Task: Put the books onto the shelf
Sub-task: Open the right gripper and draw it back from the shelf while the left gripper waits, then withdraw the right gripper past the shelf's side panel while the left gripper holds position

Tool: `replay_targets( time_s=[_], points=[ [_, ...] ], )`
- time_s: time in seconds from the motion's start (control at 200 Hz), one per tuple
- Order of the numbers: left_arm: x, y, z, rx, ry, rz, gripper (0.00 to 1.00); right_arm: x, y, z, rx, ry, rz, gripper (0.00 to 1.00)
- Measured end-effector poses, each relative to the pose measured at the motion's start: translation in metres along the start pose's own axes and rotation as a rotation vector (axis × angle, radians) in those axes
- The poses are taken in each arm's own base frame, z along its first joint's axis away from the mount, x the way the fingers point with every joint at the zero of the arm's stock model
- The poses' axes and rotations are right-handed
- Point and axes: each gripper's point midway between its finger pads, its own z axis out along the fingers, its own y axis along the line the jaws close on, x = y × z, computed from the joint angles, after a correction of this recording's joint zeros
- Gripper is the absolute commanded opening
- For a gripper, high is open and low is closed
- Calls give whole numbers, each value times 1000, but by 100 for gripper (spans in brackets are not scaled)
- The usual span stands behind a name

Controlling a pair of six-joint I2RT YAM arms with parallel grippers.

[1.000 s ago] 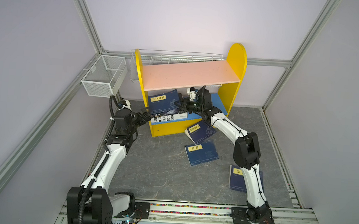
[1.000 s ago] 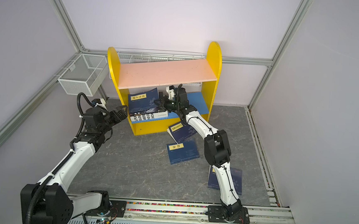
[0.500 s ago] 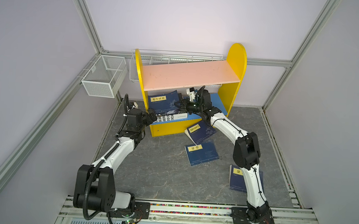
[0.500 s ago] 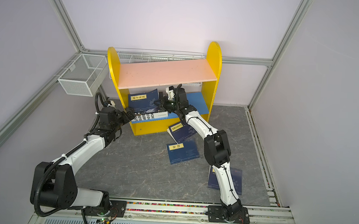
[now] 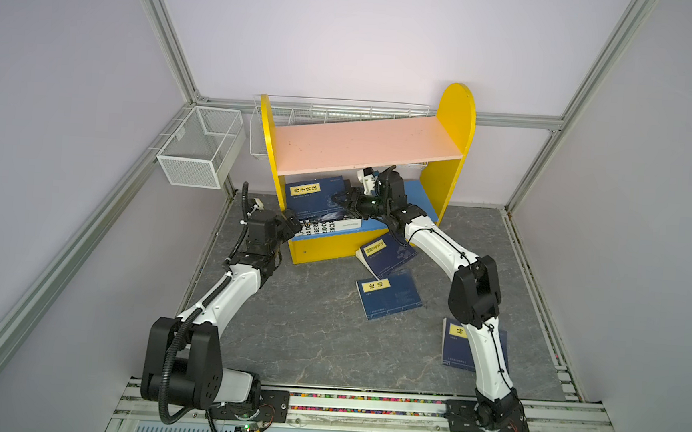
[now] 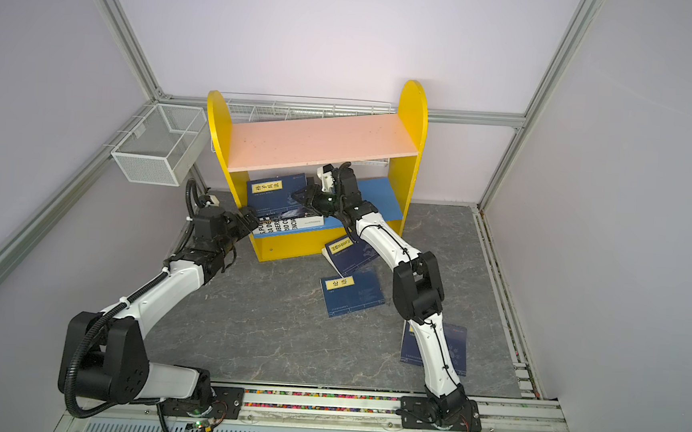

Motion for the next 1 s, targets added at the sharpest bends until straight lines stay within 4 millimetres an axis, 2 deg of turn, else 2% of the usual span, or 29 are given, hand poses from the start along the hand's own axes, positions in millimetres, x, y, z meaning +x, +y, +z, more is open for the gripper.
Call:
replay_targets(
  time_s=[0.19, 0.41, 0.655, 0.75, 0.855, 1.0],
  points=[
    [1, 0, 0, -1, 3, -6, 99, -8, -6, -8, 97, -51, -45, 53],
    [1, 1, -2, -4, 7, -8, 99, -28, -20, -24, 259, -130, -128, 53],
    [-1, 0, -9, -1, 11, -7, 99, -26, -15, -35, 266, -129, -180, 53],
    [-11, -10, -23, 47, -13, -5, 99, -23, -4, -44, 242, -130, -211, 55],
    [-29, -26, -51, 131, -70, 0, 99, -21, 17, -62, 211, -141, -248, 57],
    [-55, -48, -93, 236, -146, 17, 99, 2, 16, -87, 239, -112, -259, 62]
  ],
)
